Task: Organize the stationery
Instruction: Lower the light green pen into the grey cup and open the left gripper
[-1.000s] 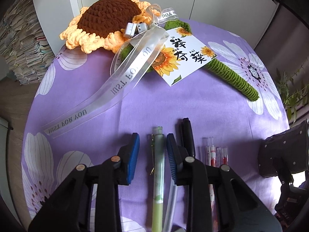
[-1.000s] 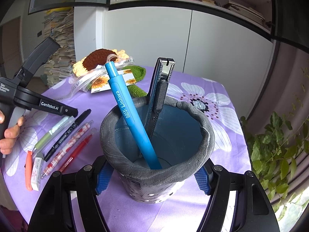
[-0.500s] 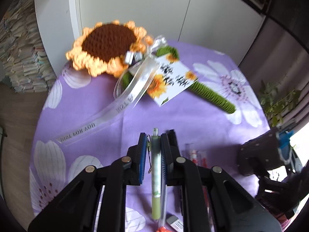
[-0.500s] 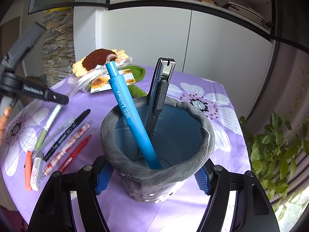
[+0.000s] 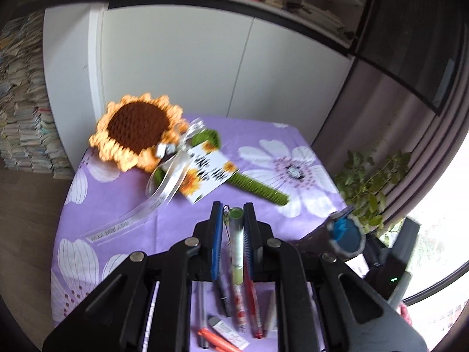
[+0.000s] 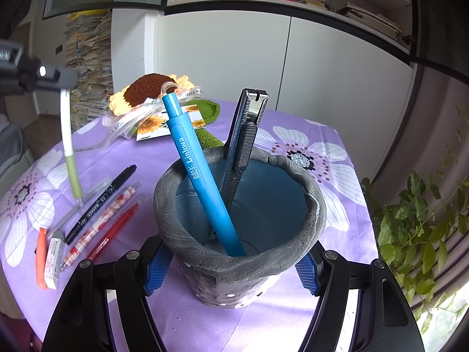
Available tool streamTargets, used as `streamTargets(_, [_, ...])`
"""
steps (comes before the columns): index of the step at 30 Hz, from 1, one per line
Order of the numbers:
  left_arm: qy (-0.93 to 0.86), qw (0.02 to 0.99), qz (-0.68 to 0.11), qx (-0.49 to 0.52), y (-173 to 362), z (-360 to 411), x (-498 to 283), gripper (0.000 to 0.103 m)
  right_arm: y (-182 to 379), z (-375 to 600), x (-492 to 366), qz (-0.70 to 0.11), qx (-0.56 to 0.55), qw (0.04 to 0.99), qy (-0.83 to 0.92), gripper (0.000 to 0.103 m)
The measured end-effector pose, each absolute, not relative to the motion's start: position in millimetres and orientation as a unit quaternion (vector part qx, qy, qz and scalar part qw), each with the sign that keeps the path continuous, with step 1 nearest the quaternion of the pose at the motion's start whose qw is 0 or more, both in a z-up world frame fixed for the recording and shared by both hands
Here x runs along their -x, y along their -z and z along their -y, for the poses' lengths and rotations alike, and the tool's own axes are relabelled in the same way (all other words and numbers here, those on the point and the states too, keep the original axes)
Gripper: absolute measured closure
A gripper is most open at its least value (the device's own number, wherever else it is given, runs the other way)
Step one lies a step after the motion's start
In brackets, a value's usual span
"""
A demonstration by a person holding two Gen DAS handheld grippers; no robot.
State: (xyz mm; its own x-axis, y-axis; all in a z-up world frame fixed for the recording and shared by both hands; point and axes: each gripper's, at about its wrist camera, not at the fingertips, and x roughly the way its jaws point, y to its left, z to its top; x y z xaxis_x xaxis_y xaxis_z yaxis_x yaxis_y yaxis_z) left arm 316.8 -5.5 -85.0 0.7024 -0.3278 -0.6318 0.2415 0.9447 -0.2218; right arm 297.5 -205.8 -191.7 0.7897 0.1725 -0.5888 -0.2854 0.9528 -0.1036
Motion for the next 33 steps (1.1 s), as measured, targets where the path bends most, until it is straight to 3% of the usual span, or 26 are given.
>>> streamTargets(7, [0.219, 0.936, -0.267, 0.066, 32.4, 41.6, -300.8, 0.091, 191.7, 205.5, -297.7, -0.301, 0.094, 0.941, -0.122, 0.031])
streamTargets(13, [0.258, 0.929, -0.259, 0.051, 30.9, 78.1, -303.3, 0.091, 190.7, 204.7, -296.3, -0.299, 0.091, 0.942, -0.123, 0.031])
streamTargets(33, [0.295, 0.877, -0.375, 0.048, 99.1, 101.1, -322.5, 0.091, 190.3, 204.2, -296.9, -0.299, 0.089, 0.942, -0.123, 0.031])
